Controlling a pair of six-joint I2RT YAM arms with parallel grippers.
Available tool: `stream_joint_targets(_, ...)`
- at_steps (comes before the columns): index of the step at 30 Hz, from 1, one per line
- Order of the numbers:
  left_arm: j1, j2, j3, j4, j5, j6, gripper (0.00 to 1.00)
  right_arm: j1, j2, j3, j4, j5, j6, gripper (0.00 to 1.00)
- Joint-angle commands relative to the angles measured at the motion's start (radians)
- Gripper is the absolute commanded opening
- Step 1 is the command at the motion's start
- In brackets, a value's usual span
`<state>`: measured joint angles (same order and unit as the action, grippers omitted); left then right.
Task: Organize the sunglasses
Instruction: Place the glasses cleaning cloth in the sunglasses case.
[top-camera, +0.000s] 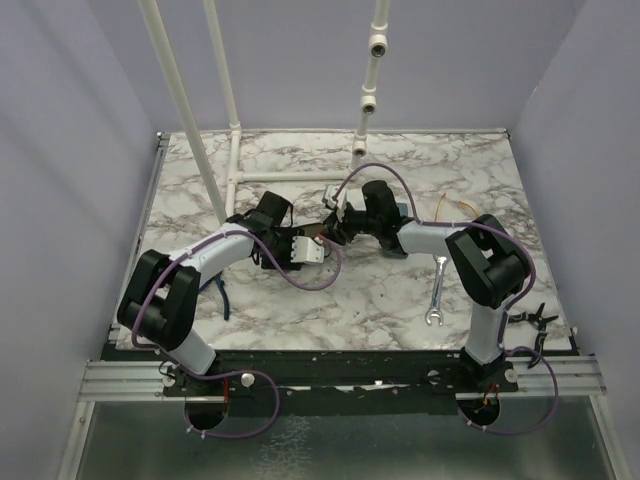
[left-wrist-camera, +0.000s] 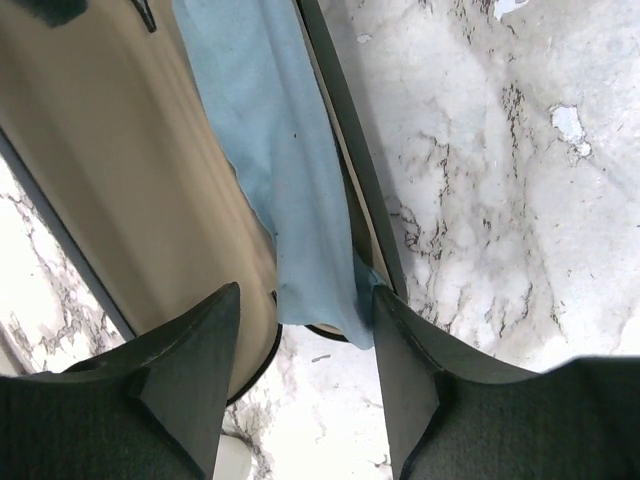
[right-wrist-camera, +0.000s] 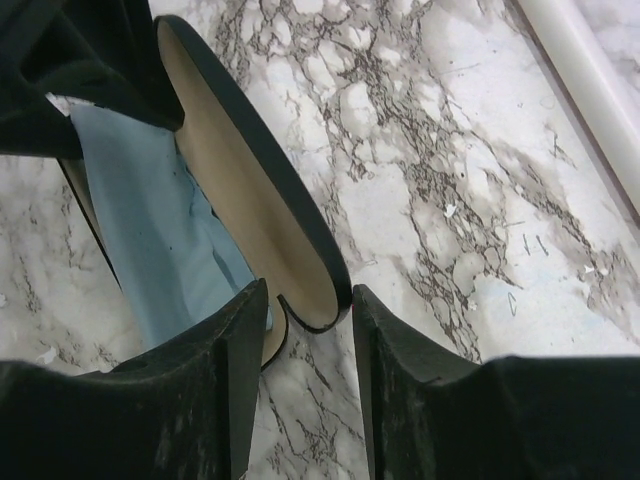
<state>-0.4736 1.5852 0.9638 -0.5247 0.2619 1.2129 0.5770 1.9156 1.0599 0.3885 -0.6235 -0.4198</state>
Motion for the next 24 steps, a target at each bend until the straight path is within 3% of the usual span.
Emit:
stream_joint_targets(1, -0.002, -0.043, -0.018, -0.029, -0.003, -0.008, 0.58, 0.004, -0.022, -0.046, 0.055, 0.051, -0.019, 0.43)
stream_joint_targets(24, -0.002, -0.095, 0.038, -0.104, 0.041, -0.059, 0.67, 0.006, -0.076, -0.098, 0.053, 0.08, -0.024, 0.5)
